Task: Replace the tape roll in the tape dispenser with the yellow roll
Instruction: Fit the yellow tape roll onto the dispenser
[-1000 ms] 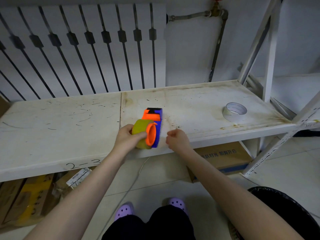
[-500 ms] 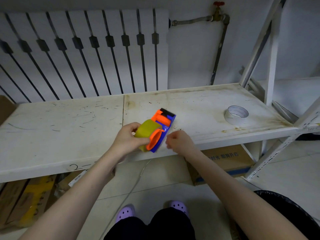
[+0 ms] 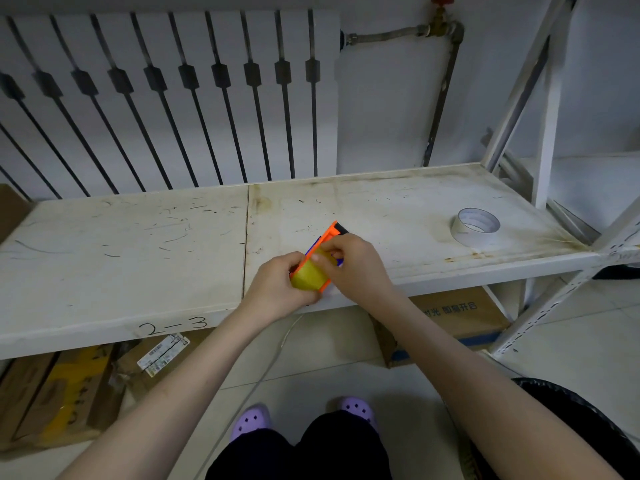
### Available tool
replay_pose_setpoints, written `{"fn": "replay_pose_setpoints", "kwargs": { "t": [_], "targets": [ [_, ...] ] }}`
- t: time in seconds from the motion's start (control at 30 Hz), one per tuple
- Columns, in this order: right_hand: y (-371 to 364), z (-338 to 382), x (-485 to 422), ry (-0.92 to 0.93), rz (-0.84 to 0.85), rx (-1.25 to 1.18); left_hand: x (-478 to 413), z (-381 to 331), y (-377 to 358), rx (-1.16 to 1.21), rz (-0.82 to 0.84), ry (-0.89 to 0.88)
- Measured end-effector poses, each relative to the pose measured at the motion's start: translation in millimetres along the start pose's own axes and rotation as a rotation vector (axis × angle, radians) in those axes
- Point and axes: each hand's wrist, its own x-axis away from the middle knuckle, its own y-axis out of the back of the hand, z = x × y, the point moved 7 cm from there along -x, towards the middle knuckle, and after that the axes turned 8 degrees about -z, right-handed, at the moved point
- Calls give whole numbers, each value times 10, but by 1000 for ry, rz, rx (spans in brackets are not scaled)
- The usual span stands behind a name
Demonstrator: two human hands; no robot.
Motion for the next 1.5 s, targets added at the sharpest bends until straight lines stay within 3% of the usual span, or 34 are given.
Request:
{"fn": "replay_pose_setpoints", "kwargs": {
  "t": [0.2, 0.4, 0.6, 0.67, 0.83, 1.07, 1.23, 1.5],
  "targets": [
    [-57, -161, 36, -79, -76, -23, -50, -26, -64, 37, 18, 57],
    [-177, -137, 69, -3, 61, -99, -33, 145, -118, 362, 91, 357],
    [-196, -57, 38, 49, -12, -110, -50, 133, -34, 473, -45, 592],
    [-224, -72, 49, 18, 42, -122, -106, 141, -13, 467, -64, 626],
    [-217, -48, -3, 94, 115, 42, -142, 176, 30, 417, -58, 634],
    [-205, -15, -89, 63, 110, -21, -32, 290, 65, 437, -51, 493],
    [-227, -14, -109, 53, 120, 2, -38, 355, 91, 476, -130, 563],
    [-256, -57, -159, 22, 147, -23, 8, 417, 37, 555, -143, 467]
  ]
}}
